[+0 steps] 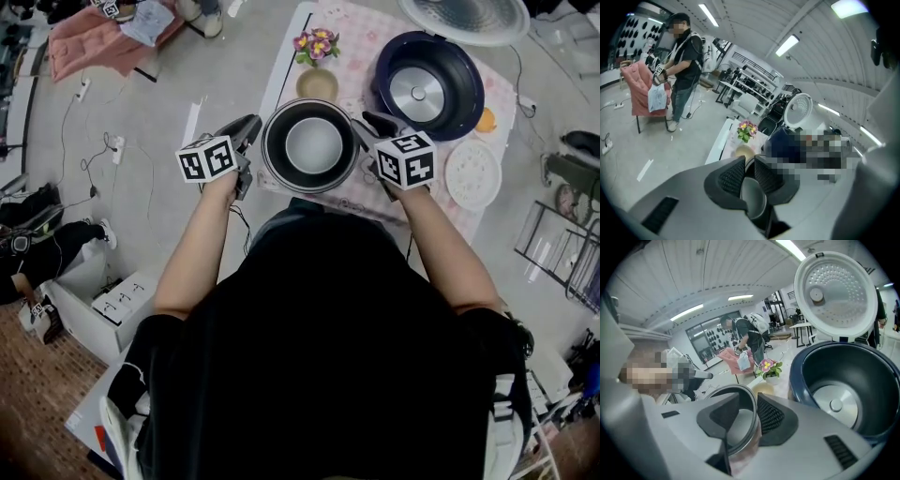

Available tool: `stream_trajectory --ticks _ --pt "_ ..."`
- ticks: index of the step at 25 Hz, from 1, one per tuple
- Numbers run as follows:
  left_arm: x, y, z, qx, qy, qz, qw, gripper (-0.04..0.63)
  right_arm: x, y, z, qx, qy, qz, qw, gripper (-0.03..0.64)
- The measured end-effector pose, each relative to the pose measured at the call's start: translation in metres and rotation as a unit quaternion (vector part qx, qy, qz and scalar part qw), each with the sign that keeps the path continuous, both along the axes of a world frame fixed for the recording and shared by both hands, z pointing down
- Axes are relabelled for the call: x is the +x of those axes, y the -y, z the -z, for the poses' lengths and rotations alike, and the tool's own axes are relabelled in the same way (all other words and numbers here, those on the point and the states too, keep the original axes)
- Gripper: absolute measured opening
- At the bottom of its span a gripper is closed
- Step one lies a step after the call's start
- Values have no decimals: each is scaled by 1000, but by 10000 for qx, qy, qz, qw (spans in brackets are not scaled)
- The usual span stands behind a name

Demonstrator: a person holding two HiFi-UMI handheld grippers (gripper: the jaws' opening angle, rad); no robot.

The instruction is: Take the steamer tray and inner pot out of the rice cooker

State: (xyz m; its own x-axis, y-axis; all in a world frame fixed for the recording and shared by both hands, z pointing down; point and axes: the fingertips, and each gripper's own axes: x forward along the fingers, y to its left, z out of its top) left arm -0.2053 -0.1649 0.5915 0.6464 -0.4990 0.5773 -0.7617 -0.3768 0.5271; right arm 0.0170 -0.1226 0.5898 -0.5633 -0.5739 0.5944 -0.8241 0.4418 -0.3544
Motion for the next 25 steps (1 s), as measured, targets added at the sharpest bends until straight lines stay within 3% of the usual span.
stream_trajectory --ticks 5,11,25 --pt "36 11 44 633 163 -516 9965 60 19 1 40 331 58 -225 9992 126" --pt "85 11 88 1159 36 -1112 9870 87 58 -6 74 605 35 -672 9959 124" --pt "179 -8 169 2169 -193 -2332 9477 121 143 -39 131 1091 -222 -1713 9789 117"
